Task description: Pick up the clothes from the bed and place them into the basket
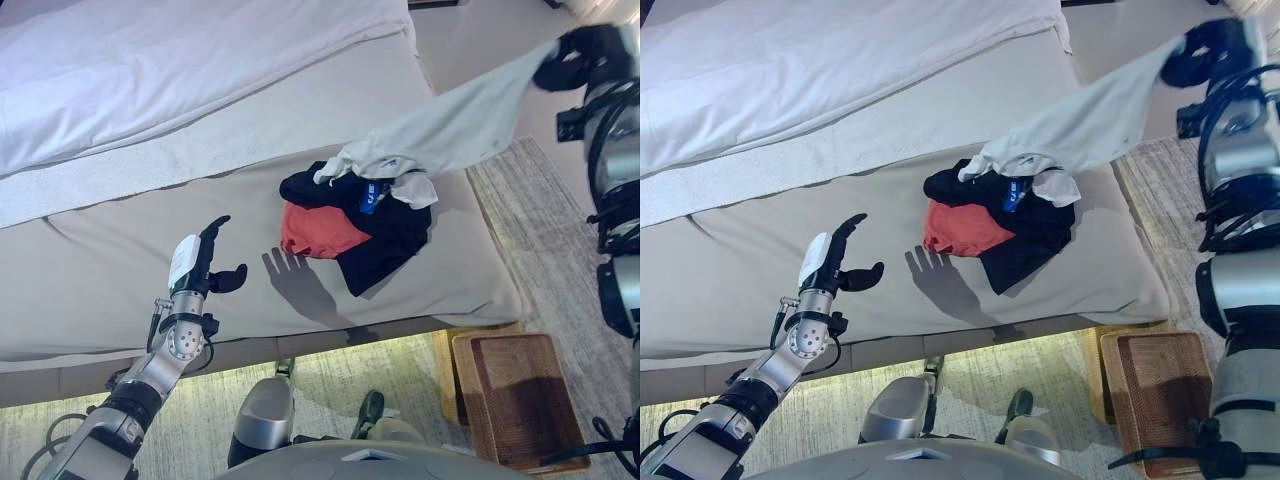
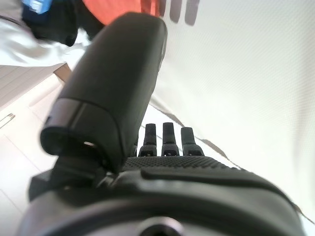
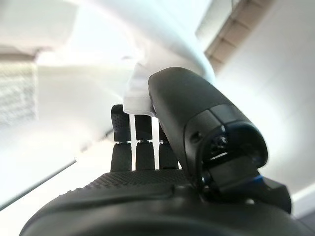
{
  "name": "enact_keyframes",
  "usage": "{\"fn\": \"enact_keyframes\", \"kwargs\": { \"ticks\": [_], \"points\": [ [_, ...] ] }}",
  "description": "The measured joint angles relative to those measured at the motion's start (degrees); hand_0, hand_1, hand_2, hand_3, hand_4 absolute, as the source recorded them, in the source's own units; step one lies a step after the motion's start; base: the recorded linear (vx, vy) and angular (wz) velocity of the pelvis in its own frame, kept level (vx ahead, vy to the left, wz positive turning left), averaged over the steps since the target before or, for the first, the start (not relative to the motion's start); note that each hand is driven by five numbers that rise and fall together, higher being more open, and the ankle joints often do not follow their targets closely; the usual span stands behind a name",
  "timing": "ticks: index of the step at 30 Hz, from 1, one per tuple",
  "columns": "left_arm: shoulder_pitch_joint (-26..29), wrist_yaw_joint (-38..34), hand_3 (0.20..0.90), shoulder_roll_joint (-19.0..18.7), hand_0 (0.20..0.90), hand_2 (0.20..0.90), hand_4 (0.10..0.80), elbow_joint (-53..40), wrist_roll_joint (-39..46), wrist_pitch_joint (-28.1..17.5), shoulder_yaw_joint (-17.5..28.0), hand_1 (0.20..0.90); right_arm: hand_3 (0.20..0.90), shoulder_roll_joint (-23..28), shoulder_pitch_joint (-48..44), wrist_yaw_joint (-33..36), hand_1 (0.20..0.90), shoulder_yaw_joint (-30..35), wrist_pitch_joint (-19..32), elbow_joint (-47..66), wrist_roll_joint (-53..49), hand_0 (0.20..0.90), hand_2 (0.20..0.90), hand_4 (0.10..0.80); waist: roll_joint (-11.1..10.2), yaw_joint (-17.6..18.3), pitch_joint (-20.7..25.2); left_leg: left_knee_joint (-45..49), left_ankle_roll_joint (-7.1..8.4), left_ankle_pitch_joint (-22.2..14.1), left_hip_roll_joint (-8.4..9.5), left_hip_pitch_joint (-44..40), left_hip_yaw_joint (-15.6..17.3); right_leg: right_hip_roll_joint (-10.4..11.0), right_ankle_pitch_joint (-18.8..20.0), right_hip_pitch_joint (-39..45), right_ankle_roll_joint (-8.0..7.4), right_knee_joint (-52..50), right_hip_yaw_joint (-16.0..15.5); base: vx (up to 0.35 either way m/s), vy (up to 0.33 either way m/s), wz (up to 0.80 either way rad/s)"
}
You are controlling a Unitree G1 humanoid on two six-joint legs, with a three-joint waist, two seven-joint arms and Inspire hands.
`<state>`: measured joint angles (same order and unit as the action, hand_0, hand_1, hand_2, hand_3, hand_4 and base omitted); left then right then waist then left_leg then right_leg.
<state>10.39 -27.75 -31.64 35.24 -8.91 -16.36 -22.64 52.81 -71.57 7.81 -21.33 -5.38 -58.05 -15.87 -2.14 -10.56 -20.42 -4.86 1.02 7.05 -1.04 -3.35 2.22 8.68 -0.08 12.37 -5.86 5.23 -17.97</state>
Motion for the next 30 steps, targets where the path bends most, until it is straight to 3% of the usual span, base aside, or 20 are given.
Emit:
{"fn": "enact_keyframes", "kwargs": {
  "ticks": [16,27,30],
  "points": [
    [0.2,-0.02,0.9,1.58,0.9,0.9,0.8,2.79,-0.03,-0.24,-0.04,0.9,0.2,5.05,-9.59,2.14,0.3,-4.49,-0.95,-2.78,-5.52,0.3,0.3,0.1,-0.92,2.78,0.63,-0.13,-0.01,-0.01,-0.24,-0.29,2.47,0.09,0.54,-1.18,0.02,0.0,2.34,0.013,0.004,-0.07],
    [0.86,-0.02,0.9,1.67,0.9,0.9,0.8,2.78,-0.03,-0.24,-0.05,0.9,0.2,11.15,-11.95,3.43,0.3,-6.49,-1.07,-2.21,-7.25,0.3,0.3,0.1,-0.99,7.63,0.67,-0.18,-0.03,-0.04,-1.19,-0.7,6.7,-0.4,1.8,-3.36,0.12,0.01,6.98,0.02,0.016,-0.22],
    [0.99,0.42,0.9,1.57,0.9,0.9,0.8,2.79,-0.04,-0.23,-0.04,0.9,0.2,12.01,-11.45,3.55,0.3,-5.78,-1.81,-0.81,-7.25,0.3,0.3,0.1,-1.0,8.89,0.67,-0.18,-0.06,-0.08,-1.74,-0.92,9.29,-0.73,2.86,-4.84,0.11,0.0,9.77,0.026,-0.002,-0.43]
  ]
}}
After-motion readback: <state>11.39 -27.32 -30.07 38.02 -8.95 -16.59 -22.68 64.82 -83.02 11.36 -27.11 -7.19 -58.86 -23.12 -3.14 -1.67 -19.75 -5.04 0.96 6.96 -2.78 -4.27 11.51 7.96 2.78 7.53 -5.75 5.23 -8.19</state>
